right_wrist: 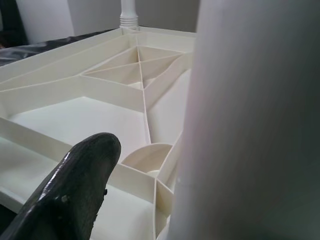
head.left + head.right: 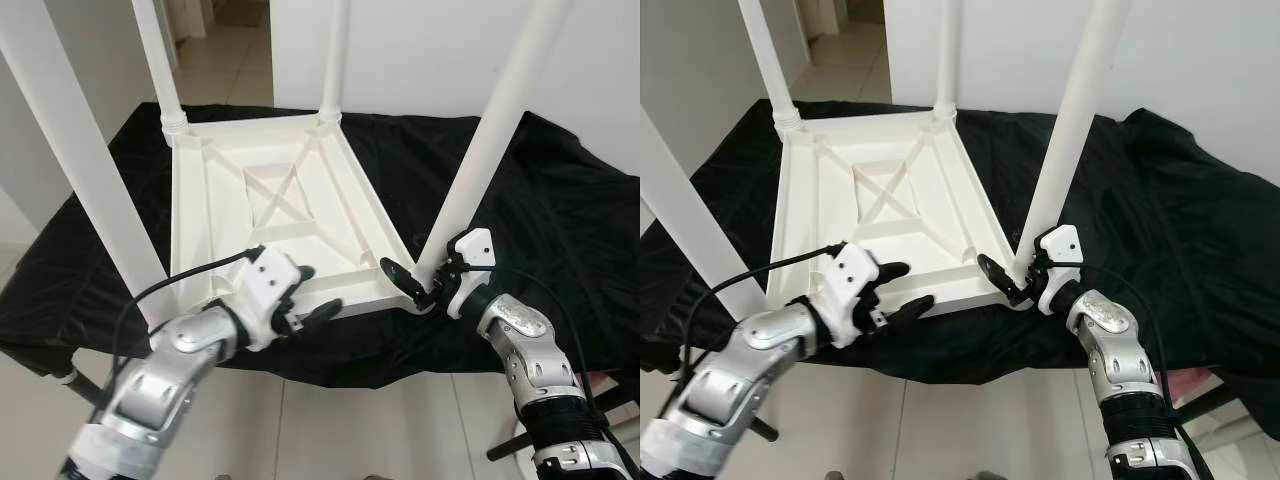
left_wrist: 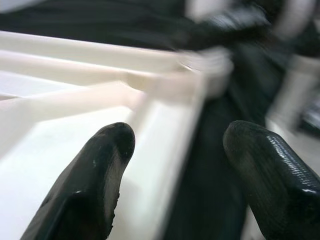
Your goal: Building children table
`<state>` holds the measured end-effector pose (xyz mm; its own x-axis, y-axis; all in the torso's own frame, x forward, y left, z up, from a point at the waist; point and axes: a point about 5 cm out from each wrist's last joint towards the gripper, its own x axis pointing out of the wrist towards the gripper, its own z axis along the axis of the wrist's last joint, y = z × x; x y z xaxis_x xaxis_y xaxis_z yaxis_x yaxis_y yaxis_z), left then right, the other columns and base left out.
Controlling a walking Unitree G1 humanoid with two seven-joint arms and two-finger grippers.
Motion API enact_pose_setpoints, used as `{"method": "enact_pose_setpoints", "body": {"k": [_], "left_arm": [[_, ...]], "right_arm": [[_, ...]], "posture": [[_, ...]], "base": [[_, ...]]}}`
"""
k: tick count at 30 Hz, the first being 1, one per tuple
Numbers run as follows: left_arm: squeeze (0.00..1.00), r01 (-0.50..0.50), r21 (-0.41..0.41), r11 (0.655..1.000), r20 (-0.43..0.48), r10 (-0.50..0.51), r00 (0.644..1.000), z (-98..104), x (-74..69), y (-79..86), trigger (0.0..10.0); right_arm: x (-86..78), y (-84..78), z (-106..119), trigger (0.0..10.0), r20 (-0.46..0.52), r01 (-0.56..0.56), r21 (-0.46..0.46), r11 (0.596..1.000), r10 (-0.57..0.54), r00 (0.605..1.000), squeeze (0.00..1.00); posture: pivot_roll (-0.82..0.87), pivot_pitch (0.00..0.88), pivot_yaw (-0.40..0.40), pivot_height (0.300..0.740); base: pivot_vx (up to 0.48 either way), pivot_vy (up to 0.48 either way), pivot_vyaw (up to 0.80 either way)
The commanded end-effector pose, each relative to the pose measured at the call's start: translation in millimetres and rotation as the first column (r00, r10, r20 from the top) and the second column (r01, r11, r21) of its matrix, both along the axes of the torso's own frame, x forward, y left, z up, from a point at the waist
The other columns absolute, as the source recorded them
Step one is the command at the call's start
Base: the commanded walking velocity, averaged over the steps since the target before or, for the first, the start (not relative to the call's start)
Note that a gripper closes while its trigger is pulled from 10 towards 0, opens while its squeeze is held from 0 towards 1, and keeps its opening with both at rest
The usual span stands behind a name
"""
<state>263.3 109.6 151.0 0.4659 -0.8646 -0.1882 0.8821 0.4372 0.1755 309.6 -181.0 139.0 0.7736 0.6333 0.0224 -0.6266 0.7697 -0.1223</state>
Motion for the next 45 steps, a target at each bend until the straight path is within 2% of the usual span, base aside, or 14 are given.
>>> {"method": "enact_pose_setpoints", "body": {"k": [1,8,14,19,27,29,32,35,36,37,38,39,40,45], "left_arm": [[0.0,0.004,0.019,1.0,0.023,-0.004,1.0,2,8.3,10.6,10.0],[0.0,-0.017,0.028,0.999,0.028,0.017,0.999,2,21.7,24.5,10.0],[0.0,-0.087,0.036,0.996,0.045,0.085,0.995,6,46.5,44.6,10.0],[0.0,-0.071,0.03,0.997,0.058,0.069,0.996,11,50.0,45.6,10.0],[0.0,0.044,-0.046,0.998,0.048,-0.042,0.998,12,19.7,16.7,10.0],[0.0,0.044,-0.046,0.998,0.048,-0.042,0.998,12,19.7,16.7,10.0],[0.0,0.097,-0.156,0.983,0.033,-0.093,0.995,17,-6.9,-16.4,10.0],[0.0,0.113,-0.186,0.976,0.023,-0.111,0.994,17,-13.6,-27.8,10.0],[0.0,0.119,-0.193,0.974,0.032,-0.115,0.993,17,-15.7,-33.5,10.0],[0.0,0.122,-0.195,0.973,0.041,-0.116,0.992,16,-17.0,-36.8,10.0],[0.0,0.119,-0.202,0.972,0.035,-0.114,0.993,16,-17.9,-41.4,10.0],[0.0,0.119,-0.202,0.972,0.035,-0.114,0.993,16,-17.9,-41.4,10.0],[0.0,0.111,-0.208,0.972,0.023,-0.109,0.994,15,-17.8,-44.5,10.0],[0.0,0.106,-0.216,0.971,0.015,-0.105,0.994,16,-18.6,-50.5,10.0]], "right_arm": [[3.4,7.0,2,10.0,0.012,-0.043,0.021,0.999,0.043,0.999,0.0],[4.3,9.5,2,10.0,0.021,-0.051,0.041,0.998,0.05,0.999,0.0],[4.2,10.9,2,10.0,0.034,-0.03,0.061,0.998,0.028,0.999,0.0],[1.6,12.2,0,10.0,0.038,-0.032,0.071,0.997,0.03,0.999,0.0],[-7.0,11.1,-4,10.0,0.025,-0.041,0.086,0.995,0.039,0.999,0.0],[-7.0,11.1,-4,10.0,0.025,-0.041,0.086,0.995,0.039,0.999,0.0],[-8.2,1.5,-6,10.0,0.01,-0.043,0.069,0.997,0.043,0.999,0.0],[-7.7,-2.0,-5,10.0,0.009,-0.042,0.057,0.997,0.042,0.999,0.0],[-7.4,-3.8,-6,8.0,0.01,-0.042,0.038,0.998,0.042,0.999,0.0],[-7.4,-4.9,-6,3.5,0.01,-0.042,0.024,0.999,0.041,0.999,0.0],[-6.9,-6.5,-6,1.6,0.013,-0.033,0.019,0.999,0.033,0.999,0.0],[-6.9,-6.5,-6,1.6,0.013,-0.033,0.019,0.999,0.033,0.999,0.0],[-6.5,-7.1,-6,0.0,0.014,-0.028,0.018,0.999,0.028,1.0,0.0],[-7.6,-5.6,-6,0.0,0.008,-0.023,0.018,1.0,0.023,1.0,0.0]], "posture": [[0.0,0.003,-0.055,0.74],[0.0,0.01,-0.057,0.74],[-0.02,0.016,-0.041,0.74],[-0.04,0.02,-0.025,0.74],[-0.05,0.019,-0.018,0.74],[-0.05,0.019,-0.018,0.74],[-0.03,0.019,-0.028,0.74],[-0.03,0.016,-0.031,0.74],[-0.03,0.016,-0.032,0.74],[-0.03,0.016,-0.032,0.74],[-0.04,0.011,-0.035,0.74],[-0.04,0.011,-0.035,0.74],[-0.04,0.006,-0.038,0.74],[-0.04,0.004,-0.037,0.74]], "base": [[0.0,0.0,0.0],[0.0,0.0,0.0],[0.0,0.0,0.0],[0.0,0.0,0.0],[0.0,0.0,0.0],[0.0,0.0,0.0],[0.0,0.0,0.0],[0.0,0.0,0.0],[0.0,0.0,0.0],[0.0,0.0,0.0],[0.0,0.0,0.0],[0.0,0.0,0.0],[0.0,0.0,0.0],[0.0,0.0,0.0]]}}
